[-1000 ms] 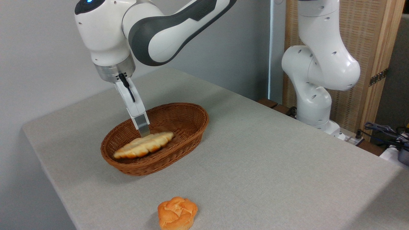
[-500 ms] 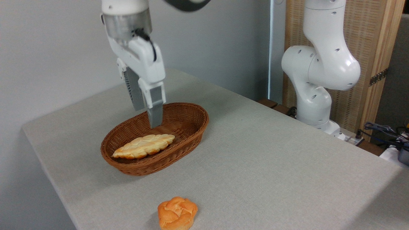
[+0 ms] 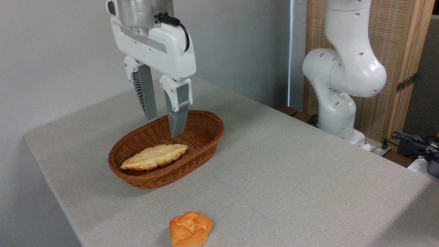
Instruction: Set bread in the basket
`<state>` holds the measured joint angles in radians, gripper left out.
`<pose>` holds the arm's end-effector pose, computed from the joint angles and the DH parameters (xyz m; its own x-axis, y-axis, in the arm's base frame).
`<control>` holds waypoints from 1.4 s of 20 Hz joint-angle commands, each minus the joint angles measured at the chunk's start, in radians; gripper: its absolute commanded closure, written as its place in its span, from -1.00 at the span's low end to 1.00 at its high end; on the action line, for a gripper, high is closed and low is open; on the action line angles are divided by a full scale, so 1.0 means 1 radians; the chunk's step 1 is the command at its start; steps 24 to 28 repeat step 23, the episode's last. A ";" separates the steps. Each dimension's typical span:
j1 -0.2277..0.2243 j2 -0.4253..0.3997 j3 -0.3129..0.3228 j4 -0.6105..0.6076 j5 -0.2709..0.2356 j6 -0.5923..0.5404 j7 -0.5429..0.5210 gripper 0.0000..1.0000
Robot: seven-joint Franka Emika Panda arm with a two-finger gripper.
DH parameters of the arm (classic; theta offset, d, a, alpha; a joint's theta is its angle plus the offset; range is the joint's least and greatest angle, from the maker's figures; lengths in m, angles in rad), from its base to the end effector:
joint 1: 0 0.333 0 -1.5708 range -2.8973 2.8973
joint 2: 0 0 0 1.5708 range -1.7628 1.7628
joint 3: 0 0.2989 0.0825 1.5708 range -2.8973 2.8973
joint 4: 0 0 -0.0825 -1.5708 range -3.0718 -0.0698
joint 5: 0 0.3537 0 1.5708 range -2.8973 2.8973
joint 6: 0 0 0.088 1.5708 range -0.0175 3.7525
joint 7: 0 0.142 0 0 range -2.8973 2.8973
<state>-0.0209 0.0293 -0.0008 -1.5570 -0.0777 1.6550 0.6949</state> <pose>0.5434 -0.0222 0.5711 0.7532 -0.6499 0.1022 -0.6544 -0.7560 0.0158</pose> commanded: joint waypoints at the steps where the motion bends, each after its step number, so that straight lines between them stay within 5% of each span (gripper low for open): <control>1: -0.022 0.026 0.005 0.041 0.013 -0.050 -0.040 -1.00; 11: -0.033 0.026 0.005 0.040 0.019 -0.053 -0.032 -1.00; 14: -0.037 0.026 -0.001 0.040 0.076 -0.073 -0.035 -1.00; 28: -0.040 0.029 0.002 0.040 0.075 -0.075 -0.040 -1.00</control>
